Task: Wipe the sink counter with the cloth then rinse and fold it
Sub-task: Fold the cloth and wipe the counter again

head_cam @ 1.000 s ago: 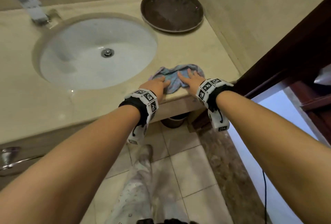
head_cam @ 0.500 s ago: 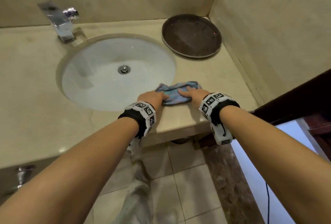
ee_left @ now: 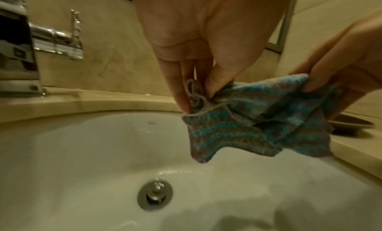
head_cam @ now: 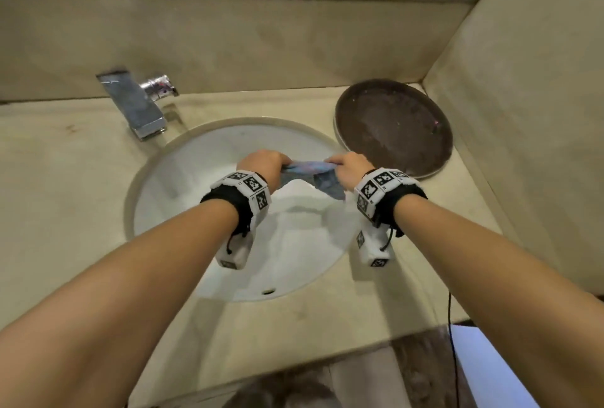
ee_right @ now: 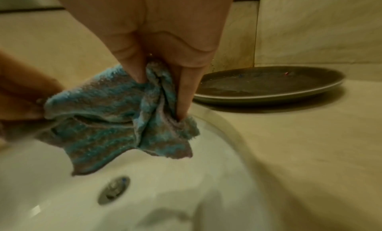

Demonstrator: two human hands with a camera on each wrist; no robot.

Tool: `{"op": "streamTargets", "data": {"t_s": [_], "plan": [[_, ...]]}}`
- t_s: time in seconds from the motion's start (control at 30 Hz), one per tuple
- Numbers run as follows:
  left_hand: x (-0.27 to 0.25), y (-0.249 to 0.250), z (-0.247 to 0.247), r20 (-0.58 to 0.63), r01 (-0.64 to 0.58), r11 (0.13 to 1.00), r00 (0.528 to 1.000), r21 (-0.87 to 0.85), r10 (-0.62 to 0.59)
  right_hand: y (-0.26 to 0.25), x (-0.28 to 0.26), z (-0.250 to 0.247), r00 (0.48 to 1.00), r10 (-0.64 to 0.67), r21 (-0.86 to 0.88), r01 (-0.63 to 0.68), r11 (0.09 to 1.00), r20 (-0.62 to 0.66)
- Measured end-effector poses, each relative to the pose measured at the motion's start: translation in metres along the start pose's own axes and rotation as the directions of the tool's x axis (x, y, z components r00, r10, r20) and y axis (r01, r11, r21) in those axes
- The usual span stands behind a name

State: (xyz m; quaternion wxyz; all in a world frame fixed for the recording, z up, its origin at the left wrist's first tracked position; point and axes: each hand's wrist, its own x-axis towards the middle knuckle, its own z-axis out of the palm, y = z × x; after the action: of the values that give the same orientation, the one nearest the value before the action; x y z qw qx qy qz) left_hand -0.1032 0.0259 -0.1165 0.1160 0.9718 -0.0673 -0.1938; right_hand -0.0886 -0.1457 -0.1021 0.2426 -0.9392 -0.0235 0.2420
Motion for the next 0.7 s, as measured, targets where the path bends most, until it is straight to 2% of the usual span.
{"op": "streamTargets", "data": {"t_s": [0.1,0.17,0.23,0.3,0.33,0.37,0.43,0.47,0.53,0.63,0.7], "plan": [[0.020,-0.021,-0.026,-0.187,0.017,0.995,0.982,-0.096,-0.035,-0.029,0.033,-0.018,0.995,0.003,0.227,0.021,0.974,-0.105],[0.037,-0.031,-0.049,-0.294,0.021,0.993,0.954,-0.119,-0.055,-0.049,0.051,-0.036,0.977,-0.048,0.278,0.106,0.955,-0.210],[0.054,-0.039,-0.073,-0.383,0.032,0.992,0.921,-0.120,-0.076,-0.062,0.068,-0.050,0.930,-0.162,0.151,0.221,0.963,-0.329],[0.069,-0.049,-0.085,-0.452,0.027,0.992,0.889,-0.120,-0.078,-0.065,0.088,-0.055,0.881,-0.298,-0.040,0.305,0.951,-0.368],[0.075,-0.055,-0.083,-0.456,0.037,0.995,0.887,-0.096,-0.077,-0.063,0.100,-0.052,0.877,-0.349,-0.147,0.317,0.937,-0.329],[0.081,-0.060,-0.076,-0.417,0.054,0.997,0.906,-0.060,-0.074,-0.057,0.112,-0.045,0.895,-0.371,-0.277,0.301,0.913,-0.249],[0.088,-0.068,-0.051,-0.280,0.091,0.996,0.957,0.017,-0.082,-0.043,0.134,-0.024,0.954,-0.294,-0.515,0.218,0.829,-0.068],[0.090,-0.072,-0.038,-0.243,0.106,0.994,0.965,0.028,-0.096,-0.036,0.142,-0.016,0.969,-0.245,-0.560,0.191,0.806,-0.023],[0.095,-0.077,-0.019,-0.259,0.098,0.995,0.961,-0.010,-0.097,-0.028,0.151,-0.005,0.979,-0.201,-0.536,0.157,0.829,-0.023],[0.112,-0.072,-0.007,-0.287,-0.052,0.997,0.957,-0.054,0.035,-0.027,0.161,0.005,0.995,-0.090,-0.450,0.095,0.888,0.032],[0.126,-0.062,-0.005,-0.172,-0.043,0.999,0.984,-0.005,0.041,-0.030,0.165,0.009,0.998,-0.045,-0.426,0.056,0.903,0.035]]}}
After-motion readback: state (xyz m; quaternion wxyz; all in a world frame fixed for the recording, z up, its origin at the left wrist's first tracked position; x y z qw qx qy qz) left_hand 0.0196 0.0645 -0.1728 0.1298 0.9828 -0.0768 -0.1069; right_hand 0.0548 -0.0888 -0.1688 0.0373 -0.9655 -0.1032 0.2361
